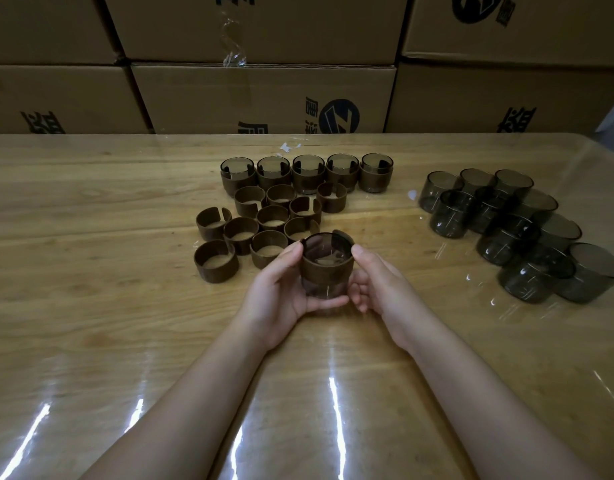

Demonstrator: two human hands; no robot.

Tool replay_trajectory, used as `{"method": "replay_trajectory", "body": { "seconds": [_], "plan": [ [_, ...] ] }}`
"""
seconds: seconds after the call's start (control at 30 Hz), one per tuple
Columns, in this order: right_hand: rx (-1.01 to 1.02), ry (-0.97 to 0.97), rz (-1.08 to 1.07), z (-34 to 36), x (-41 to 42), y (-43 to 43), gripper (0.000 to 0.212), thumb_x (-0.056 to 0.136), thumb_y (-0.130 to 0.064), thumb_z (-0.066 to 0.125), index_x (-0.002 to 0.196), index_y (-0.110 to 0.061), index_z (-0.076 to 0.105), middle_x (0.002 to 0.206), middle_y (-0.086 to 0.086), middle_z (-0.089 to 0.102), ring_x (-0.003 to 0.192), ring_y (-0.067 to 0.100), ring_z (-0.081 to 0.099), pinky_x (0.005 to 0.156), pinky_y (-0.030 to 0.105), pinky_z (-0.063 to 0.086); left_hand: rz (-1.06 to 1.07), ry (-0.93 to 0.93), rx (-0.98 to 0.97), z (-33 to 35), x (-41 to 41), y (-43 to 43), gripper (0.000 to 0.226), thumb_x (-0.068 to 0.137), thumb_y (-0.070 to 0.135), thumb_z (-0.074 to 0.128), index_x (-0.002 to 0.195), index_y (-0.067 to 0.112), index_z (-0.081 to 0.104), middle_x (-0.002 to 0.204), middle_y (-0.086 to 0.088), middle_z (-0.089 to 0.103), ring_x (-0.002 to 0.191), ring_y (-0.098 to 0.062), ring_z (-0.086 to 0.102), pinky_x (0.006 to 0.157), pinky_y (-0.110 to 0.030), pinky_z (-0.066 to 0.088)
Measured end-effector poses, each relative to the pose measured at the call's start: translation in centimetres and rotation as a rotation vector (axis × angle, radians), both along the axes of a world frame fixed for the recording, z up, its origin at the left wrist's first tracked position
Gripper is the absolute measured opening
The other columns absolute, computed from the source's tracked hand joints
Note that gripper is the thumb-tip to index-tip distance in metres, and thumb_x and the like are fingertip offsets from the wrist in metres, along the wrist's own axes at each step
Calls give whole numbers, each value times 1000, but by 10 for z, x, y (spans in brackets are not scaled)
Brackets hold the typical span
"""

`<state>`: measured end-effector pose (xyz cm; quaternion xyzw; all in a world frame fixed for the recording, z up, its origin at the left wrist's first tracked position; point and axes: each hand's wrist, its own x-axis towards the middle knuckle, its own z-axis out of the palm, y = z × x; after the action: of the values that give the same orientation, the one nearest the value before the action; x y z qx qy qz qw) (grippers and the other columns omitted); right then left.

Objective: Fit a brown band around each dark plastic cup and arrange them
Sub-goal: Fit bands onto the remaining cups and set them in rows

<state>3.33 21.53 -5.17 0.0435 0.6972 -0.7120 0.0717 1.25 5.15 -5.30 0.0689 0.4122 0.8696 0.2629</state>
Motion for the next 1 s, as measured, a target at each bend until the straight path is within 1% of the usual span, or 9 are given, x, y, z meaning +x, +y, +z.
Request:
{"method": "replay_trajectory", "body": {
  "seconds": [0.13,0.27,0.37,0.47,0.63,0.73,0.8,0.93,1.0],
  "plan": [
    [-82,-9,-12,0,-3,2,34,91,-49,54,107,-21,62,72,0,61,54,6,51,51,20,42,-33,2,45,-3,-2,0,58,80,32,62,131,5,52,134,-24,56,118,-46,56,83,-52,55],
    [-118,-4,-23,0,-3,1,48,77,-51,56,111,-17,61,77,5,59,55,8,51,51,21,43,-46,13,99,-5,-3,0,44,82,27,61,122,8,63,133,-22,57,119,-46,55,87,-56,53],
    [-115,-2,-19,-2,-3,2,41,85,-50,57,112,-20,62,75,2,58,56,6,50,54,20,43,-43,39,109,-6,-4,0,39,86,25,57,121,8,64,133,-22,57,119,-46,56,87,-56,53],
    [-94,-1,-7,-3,-2,3,32,94,-46,51,114,-23,62,72,-4,57,57,5,49,59,20,45,-20,47,97,-8,-4,-1,44,91,24,51,130,6,54,136,-23,54,120,-46,54,88,-56,52],
    [-87,-4,-72,-3,-2,0,25,97,-36,52,117,-24,62,72,-4,58,57,5,48,60,23,42,52,82,44,-10,-4,1,54,90,33,55,135,4,47,134,-24,55,120,-42,56,90,-44,54],
    [-138,3,-50,-1,-2,2,35,95,-42,51,118,-17,61,80,2,57,60,8,46,59,24,40,97,83,-28,-10,-4,1,61,84,34,65,134,3,50,132,-23,58,120,-37,58,92,-38,53],
    [-176,9,-46,1,-1,3,46,86,-48,55,118,-15,60,83,4,58,61,9,46,59,24,39,83,69,-48,-10,-4,1,61,82,37,68,130,2,54,130,-23,59,119,-35,59,91,-34,54],
    [-268,-31,-12,3,-2,8,64,78,-53,57,125,-10,56,79,4,60,55,7,44,52,21,37,17,142,-142,-10,-2,4,56,87,46,59,131,11,54,128,-19,61,119,-35,59,98,-44,51],
    [-274,-39,28,4,-3,10,69,77,-52,57,129,-7,51,75,3,58,52,7,41,48,20,35,20,140,-168,-8,-1,6,58,87,51,55,132,14,53,127,-17,62,117,-34,60,97,-42,52]
  ]
}}
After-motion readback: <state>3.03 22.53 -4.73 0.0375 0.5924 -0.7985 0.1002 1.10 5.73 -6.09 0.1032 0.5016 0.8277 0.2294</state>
